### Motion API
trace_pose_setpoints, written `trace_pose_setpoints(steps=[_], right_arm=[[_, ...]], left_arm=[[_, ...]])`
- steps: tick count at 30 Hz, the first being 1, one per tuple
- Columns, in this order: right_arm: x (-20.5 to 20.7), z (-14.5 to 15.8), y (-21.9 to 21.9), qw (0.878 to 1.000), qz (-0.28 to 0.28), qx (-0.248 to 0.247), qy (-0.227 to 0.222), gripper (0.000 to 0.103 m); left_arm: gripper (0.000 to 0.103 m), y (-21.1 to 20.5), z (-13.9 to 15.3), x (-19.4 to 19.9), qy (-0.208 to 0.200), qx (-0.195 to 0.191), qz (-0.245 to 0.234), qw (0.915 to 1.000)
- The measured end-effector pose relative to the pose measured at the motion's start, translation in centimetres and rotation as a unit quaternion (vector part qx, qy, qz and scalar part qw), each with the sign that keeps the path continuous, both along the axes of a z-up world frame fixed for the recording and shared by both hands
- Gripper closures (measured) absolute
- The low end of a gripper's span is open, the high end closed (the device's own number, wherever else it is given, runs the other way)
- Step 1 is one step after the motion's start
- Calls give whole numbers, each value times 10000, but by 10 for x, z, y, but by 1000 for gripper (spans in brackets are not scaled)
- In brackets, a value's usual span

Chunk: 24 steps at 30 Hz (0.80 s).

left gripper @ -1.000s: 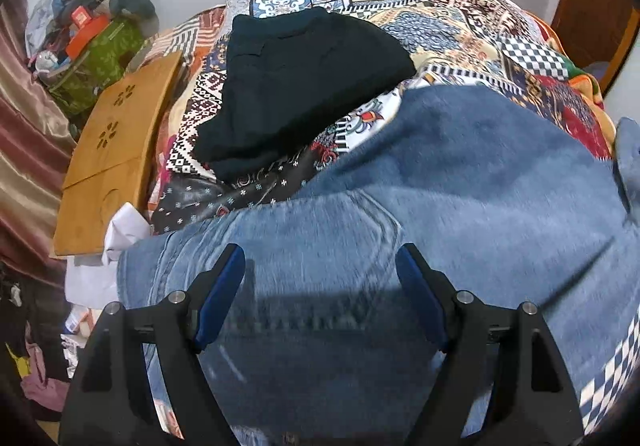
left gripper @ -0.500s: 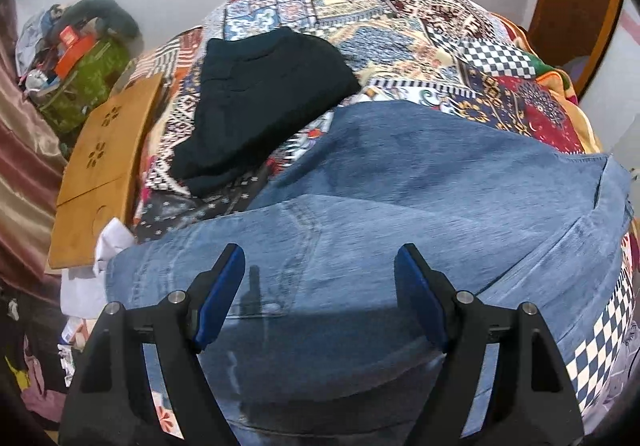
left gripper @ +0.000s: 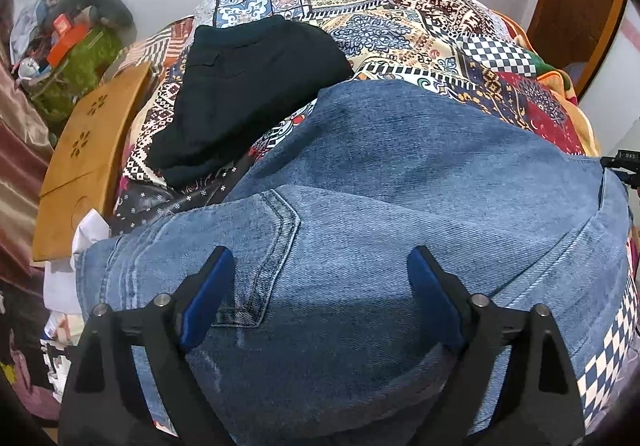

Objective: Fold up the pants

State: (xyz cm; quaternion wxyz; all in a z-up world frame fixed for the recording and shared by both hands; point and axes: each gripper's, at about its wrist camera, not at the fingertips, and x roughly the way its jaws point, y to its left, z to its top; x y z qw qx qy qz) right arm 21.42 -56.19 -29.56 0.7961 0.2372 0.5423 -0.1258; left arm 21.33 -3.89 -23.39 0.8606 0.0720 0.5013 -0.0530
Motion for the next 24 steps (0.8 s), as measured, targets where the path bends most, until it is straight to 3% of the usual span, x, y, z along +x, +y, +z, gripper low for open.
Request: trace_pose_setpoints(steps=[4, 6, 8, 10, 15, 20, 24], right_arm=[[1, -6, -4, 9998, -31, 62, -193, 58], [-1, -6, -4, 9997, 12, -9, -242, 69], [-1, 1, -2, 9994, 83, -150, -308, 89], [-1, 11, -1, 9990, 98, -182, -386, 96], [-4, 55, -6, 9941, 198, -141, -1056, 97], [-23, 137, -18, 9748, 280, -114, -2212, 97], [-50, 171, -15, 9604, 576, -390, -2698, 97]], left_arm=[[10, -2, -1, 1, -41, 27, 3, 10000], [10, -2, -1, 2, -25, 12, 9, 10000], [10, -2, 1, 2, 0, 37, 21, 10000], [10, -4, 3, 1, -15, 141, 22, 9999], [11, -12, 9, -1, 21, 253, -32, 9997], [11, -30, 18, -8, 49, 229, -179, 9996], [11, -48, 21, -17, 58, 185, -337, 9992]])
